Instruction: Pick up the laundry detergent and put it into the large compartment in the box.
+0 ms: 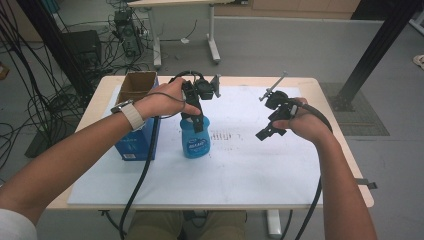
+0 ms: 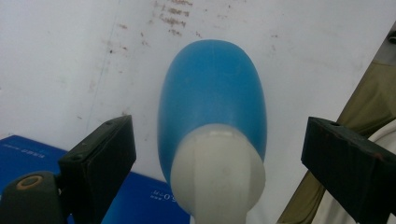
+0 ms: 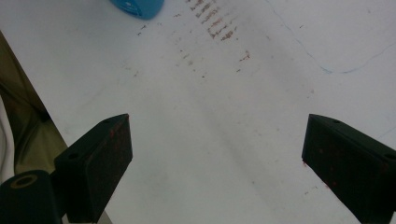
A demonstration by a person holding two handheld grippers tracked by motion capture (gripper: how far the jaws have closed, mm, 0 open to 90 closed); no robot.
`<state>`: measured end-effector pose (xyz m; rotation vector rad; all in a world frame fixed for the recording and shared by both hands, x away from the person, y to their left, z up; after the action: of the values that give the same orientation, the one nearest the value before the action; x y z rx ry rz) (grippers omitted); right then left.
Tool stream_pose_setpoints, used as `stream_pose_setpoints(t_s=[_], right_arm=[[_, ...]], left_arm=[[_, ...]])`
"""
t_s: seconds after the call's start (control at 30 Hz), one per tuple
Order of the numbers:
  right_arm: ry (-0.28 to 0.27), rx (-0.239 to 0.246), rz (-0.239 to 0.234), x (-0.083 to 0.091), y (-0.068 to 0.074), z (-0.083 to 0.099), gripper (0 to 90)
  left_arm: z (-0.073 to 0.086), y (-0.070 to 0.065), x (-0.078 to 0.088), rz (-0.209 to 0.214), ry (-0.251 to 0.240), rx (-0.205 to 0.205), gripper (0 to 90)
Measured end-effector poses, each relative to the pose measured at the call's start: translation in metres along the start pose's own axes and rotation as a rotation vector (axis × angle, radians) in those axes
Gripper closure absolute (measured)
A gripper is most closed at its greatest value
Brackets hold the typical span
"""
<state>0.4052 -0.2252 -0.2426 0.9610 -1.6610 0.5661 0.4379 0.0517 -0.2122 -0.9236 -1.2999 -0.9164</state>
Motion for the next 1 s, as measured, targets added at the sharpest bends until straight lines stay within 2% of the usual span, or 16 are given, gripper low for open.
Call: stream_pose_setpoints(t_s=[0.57, 1.0], right_arm=[[0.004, 0.001, -0.002, -0.0008, -0.0003, -0.0015, 8.5], [0.003, 0.002, -0.002, -0.0004, -0.0004, -0.0015, 8.5]], left_arm=[[-0.0006, -0.0002, -0.0018, -0.020, 0.001, 0.010, 11.2], [0.0004, 0.0008, -0.0010, -0.015, -0.004, 0.010, 11.2]])
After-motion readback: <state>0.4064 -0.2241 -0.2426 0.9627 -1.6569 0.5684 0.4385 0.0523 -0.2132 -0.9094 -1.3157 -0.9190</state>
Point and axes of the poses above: each handheld gripper's, and its own axes: x roughly backward along the jaws, z roughly out of its underside, y roughly to its left, the point moved 9 cm from there along -x, roughly forward along the jaws, and after that the axes turned 5 degrees about y, right-handed, at the moved point
